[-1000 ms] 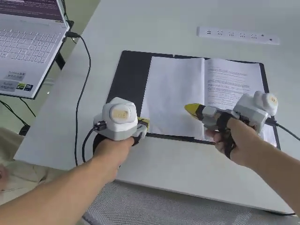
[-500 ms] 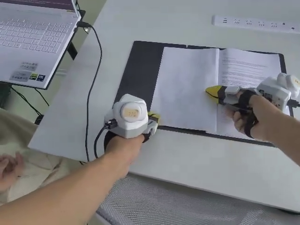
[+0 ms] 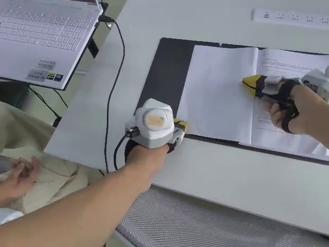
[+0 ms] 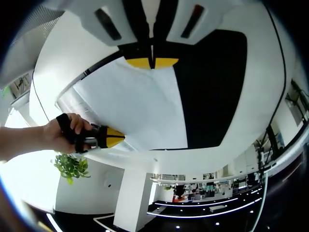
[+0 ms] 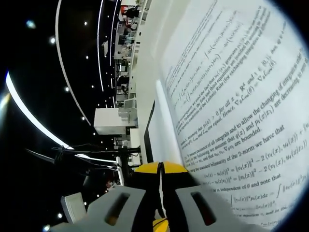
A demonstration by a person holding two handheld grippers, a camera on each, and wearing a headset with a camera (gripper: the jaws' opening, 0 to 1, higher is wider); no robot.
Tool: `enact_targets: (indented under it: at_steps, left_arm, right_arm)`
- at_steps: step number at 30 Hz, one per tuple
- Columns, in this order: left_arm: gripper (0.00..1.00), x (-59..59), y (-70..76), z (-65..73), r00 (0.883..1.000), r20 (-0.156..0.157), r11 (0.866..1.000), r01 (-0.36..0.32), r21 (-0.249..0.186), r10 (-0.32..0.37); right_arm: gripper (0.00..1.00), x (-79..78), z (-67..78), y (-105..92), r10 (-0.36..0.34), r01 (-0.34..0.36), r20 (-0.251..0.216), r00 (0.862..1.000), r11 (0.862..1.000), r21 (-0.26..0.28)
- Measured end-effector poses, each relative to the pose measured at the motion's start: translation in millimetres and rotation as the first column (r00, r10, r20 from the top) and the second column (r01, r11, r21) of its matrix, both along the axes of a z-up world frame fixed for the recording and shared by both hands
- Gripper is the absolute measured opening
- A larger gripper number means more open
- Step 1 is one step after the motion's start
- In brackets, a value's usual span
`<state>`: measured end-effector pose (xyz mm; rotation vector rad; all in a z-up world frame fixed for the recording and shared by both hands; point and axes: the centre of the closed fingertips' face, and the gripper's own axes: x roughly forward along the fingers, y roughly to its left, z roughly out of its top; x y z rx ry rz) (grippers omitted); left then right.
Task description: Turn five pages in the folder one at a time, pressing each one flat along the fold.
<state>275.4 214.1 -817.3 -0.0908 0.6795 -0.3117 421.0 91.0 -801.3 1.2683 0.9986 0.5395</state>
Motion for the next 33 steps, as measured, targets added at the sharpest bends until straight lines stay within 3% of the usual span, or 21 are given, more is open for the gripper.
enact_targets:
  at_steps: [10,17,22,33]
  left_arm:
    - [0.00,0.5,0.4,-1.1,1.000,0.005,1.000,-0.008,-0.003,0.008]
    - [0.00,0.9,0.4,-1.2,1.000,0.007,1.000,-0.003,-0.001,0.003]
    - [0.00,1.2,0.5,-1.5,1.000,0.005,1.000,-0.004,-0.002,0.004]
    - [0.00,3.3,0.3,-2.3,1.000,0.008,1.000,-0.005,-0.003,0.005]
  right_arm:
    - [0.00,28.0,-0.2,0.6,-0.052,0.053,-0.022,0.998,0.998,0.022]
    - [0.00,54.4,2.2,5.5,-0.056,0.056,0.011,0.998,0.998,-0.031]
    - [0.00,82.5,-5.8,-0.2,-0.130,0.129,-0.028,0.991,0.992,-0.009]
    - [0.00,123.6,-10.8,-7.6,-0.219,0.219,-0.030,0.975,0.976,-0.005]
